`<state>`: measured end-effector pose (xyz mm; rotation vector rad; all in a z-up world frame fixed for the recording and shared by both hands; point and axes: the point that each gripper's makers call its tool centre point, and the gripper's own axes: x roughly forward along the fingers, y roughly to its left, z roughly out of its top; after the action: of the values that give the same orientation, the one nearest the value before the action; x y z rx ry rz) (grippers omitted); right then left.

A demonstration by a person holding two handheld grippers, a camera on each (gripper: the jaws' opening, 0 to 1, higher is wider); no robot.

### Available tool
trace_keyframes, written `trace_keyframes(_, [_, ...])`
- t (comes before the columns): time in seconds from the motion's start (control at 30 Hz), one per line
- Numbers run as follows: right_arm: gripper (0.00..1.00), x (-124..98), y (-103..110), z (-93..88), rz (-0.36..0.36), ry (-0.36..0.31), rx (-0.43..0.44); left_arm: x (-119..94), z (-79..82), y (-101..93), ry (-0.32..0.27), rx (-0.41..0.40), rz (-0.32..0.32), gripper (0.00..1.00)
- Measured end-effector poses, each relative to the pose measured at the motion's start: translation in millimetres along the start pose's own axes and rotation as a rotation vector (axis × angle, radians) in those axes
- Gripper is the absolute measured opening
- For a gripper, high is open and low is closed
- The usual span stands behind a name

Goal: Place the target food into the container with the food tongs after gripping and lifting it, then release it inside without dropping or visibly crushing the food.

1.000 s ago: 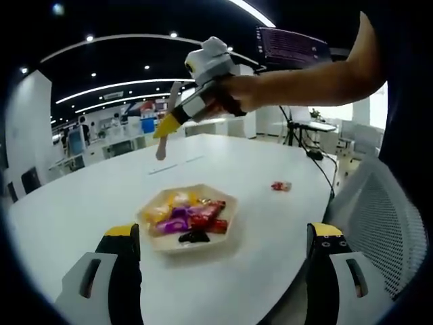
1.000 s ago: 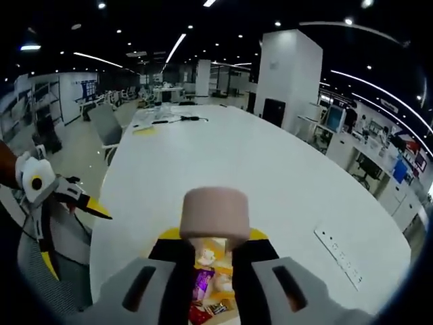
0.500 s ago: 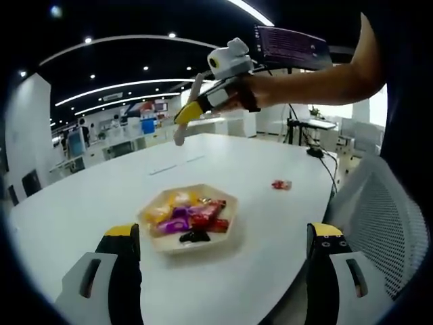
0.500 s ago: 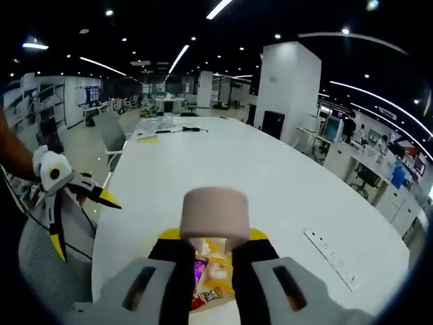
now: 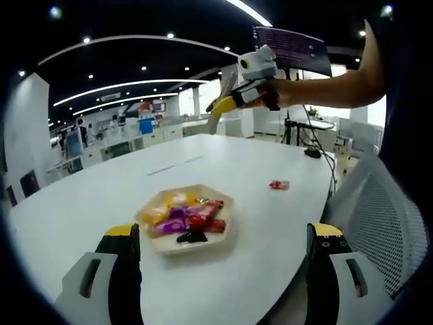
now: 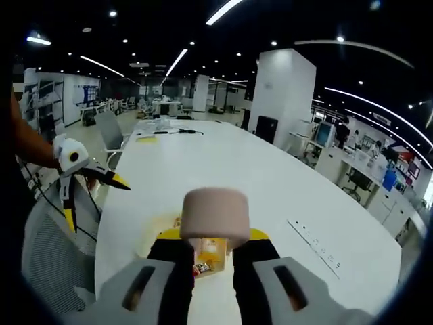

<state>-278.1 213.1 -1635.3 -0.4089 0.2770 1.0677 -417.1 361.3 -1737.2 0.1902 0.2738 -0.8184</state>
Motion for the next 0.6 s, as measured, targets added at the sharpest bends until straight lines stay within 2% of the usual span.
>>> trace_keyframes(0.17, [0.20,-20,2,-13.7,0.013,-0.001,-0.005,0,-0.9,-0.9,0.003,0.000,-0.004,1.00])
trace_keyframes(0.6, [0.20,-77,6,-47.4,-0.010,0.002,0.006,1,-4.4,-1.7,0.018,0.001,-0.011,1.00])
